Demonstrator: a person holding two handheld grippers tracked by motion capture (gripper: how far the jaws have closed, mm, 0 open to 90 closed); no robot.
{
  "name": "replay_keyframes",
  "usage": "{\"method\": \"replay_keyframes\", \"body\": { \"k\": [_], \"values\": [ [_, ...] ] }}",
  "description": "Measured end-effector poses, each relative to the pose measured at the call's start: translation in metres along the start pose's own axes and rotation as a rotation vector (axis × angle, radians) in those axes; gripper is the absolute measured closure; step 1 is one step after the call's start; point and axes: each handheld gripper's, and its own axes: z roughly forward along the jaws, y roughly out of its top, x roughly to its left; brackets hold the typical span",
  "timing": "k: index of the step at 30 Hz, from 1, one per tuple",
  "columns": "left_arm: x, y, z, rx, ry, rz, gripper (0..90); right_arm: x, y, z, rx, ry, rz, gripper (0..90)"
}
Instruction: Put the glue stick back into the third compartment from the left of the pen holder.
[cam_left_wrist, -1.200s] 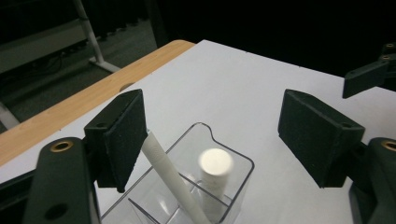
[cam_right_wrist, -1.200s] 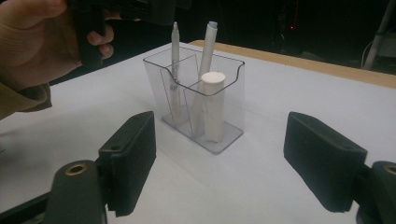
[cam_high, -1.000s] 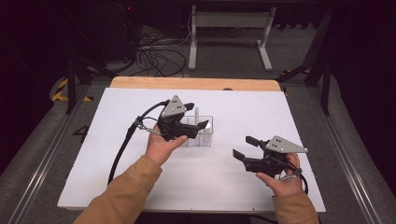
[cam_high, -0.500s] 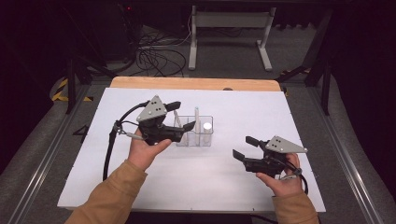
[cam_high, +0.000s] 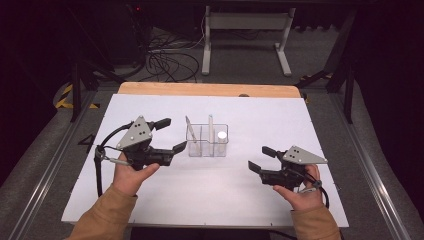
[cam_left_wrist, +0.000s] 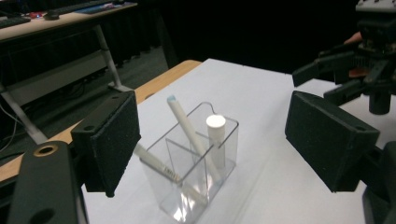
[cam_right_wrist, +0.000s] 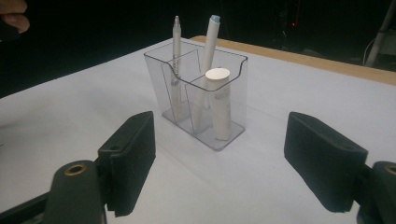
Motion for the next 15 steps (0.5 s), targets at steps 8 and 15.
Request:
{"method": "replay_keyframes", "body": {
  "k": [8,15],
  "values": [
    [-0.001,-0.025,-0.017,0.047,0.019,-0.003,18.1,0.001,-0.001,0.001,0.006,-0.001,-0.004,25.3],
    [0.007,-0.048,-0.030,0.054,0.013,-0.088,17.6,0.001,-0.002,0.002,0.013,0.000,-0.007,25.1]
  ]
}}
